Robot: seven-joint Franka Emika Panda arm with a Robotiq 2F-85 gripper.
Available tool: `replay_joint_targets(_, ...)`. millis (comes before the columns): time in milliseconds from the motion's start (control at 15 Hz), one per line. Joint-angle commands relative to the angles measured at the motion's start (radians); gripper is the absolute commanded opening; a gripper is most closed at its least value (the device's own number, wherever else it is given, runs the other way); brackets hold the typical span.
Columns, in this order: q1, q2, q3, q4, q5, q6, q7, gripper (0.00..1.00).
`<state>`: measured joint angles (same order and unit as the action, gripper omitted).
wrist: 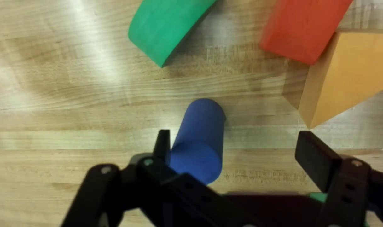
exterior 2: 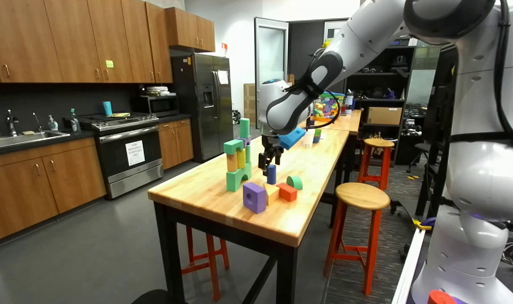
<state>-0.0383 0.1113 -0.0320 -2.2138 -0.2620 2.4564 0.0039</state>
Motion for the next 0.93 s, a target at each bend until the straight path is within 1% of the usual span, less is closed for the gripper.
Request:
replay_joint_targets(0,-0.004,0.039,-0.007,0.051,0.047,0.001,-0.024,1.0)
replay_joint_targets(867,-0.025,0.102,-0.025,0.109,0.056,0.021,-0.045,1.0)
